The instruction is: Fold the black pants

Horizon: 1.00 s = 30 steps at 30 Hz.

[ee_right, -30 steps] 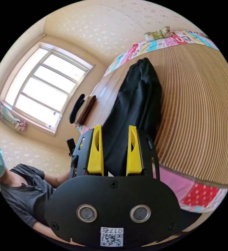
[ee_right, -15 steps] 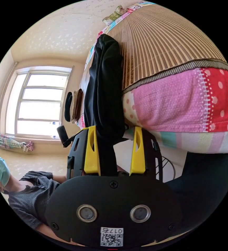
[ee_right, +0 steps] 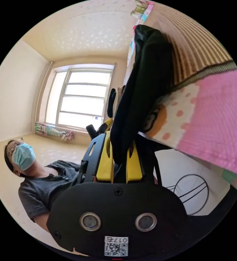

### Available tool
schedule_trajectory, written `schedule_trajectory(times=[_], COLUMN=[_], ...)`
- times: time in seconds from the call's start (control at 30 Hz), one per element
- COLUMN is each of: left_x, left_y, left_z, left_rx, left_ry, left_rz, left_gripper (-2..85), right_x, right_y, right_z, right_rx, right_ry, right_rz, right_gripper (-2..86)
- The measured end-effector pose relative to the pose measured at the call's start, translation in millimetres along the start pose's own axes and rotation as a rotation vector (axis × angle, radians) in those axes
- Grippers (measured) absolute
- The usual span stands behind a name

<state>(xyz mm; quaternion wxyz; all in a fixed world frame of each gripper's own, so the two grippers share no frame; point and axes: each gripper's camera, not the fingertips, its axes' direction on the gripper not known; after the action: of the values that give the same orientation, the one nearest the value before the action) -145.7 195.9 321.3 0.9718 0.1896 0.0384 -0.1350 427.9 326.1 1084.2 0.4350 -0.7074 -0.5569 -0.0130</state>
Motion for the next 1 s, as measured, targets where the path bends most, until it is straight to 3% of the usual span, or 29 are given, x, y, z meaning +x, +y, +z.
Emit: schedule_trajectory(times=[0.17,0.33,0.4,0.47,0.6,0.7,0.87,1.0], left_x=[-1,-41,-61,-78,-98,-114,-139,-146], left_y=[-56,-62,-51,-29,0,12,29,28], left_z=[21,76,107,130,127,100,43,36], left_rx=[-0.052,-0.147,-0.267,-0.332,-0.279,-0.166,0.166,0.149], left_ry=[0.015,0.071,0.132,0.364,0.490,0.418,0.340,0.279], left_rz=[0.152,0.075,0.010,-0.047,-0.154,-0.240,-0.401,-0.440], left_gripper=[-0.8,-1.0,-1.0,-1.0,-0.7,0.2,5.1,10.8], right_x=[-78,-136,-151,-160,-155,-128,-114,-140], right_y=[23,45,44,34,-16,-64,-97,-55], right_z=[24,29,19,2,-39,-51,-73,-80], right_rx=[-0.172,-0.181,-0.140,-0.076,0.078,0.163,0.312,0.323], right_ry=[-0.167,-0.436,-0.488,-0.490,-0.425,-0.348,-0.166,0.112], right_rz=[-0.204,-0.365,-0.409,-0.438,-0.418,-0.327,-0.268,-0.261], right_gripper=[6.4,6.3,6.1,5.9,5.9,7.6,12.1,12.7])
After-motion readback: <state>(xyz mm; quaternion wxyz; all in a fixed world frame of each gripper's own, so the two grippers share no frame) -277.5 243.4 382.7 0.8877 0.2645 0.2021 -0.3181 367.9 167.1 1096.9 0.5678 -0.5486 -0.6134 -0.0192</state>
